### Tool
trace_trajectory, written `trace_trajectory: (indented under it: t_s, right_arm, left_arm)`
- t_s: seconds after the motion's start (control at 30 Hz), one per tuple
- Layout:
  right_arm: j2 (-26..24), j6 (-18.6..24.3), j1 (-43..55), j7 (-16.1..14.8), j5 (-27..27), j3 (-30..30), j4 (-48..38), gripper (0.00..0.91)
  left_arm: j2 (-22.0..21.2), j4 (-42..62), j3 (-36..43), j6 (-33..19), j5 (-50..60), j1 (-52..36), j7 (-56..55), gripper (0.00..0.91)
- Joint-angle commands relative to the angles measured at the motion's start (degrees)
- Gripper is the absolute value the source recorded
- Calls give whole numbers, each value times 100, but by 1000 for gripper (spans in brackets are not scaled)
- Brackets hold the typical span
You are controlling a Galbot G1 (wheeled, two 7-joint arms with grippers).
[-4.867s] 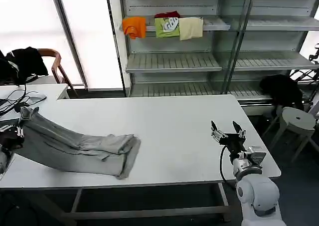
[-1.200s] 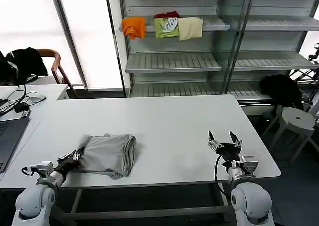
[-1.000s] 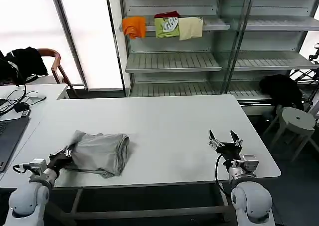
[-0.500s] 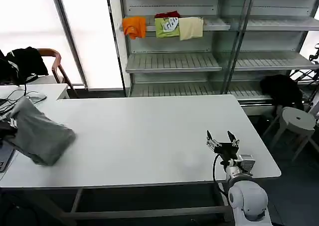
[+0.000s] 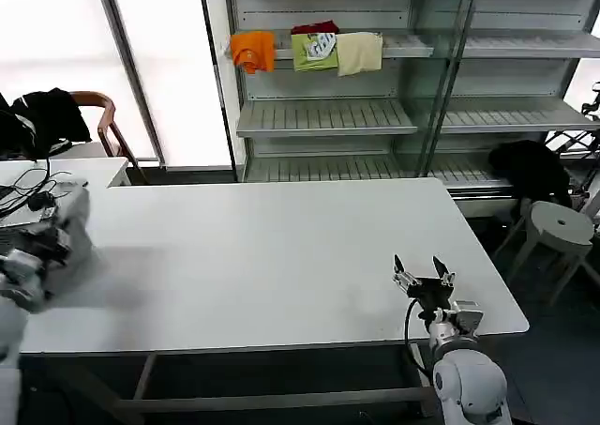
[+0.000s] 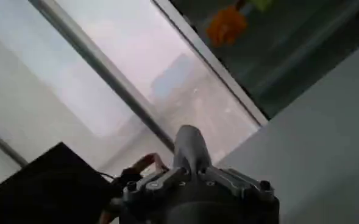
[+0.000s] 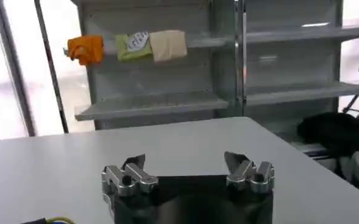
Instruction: Fold and organize the clothes.
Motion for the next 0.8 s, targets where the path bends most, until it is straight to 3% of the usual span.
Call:
trace_trajectory:
  t_s: [0.03,0.43,0.67,0.7,0.8]
  right_arm:
    - [-39,13,-74,12,48,143,-5,907]
    - [-4,-61,-2,22,76,76,40,907]
    - [13,-170,32,3,-16,-109,24,907]
    - [20,-172,41,-4,-38,-145,-2,907]
    - [86,-175,112,-49,-143,-314,-191,907]
  left_arm:
    - [-2269,-492,1585,-43,579,614,-514,20]
    - [-2630,-754,3193,792,-282,-313,-1107,20]
    - [-3476,-7,3865,1233,-570,-1060,-1695,40]
    - [-3575,94,3908,1358,-580,-1100,-1825,907]
    - [-3674,26,4019,1497,-584,-1082,-1881,907]
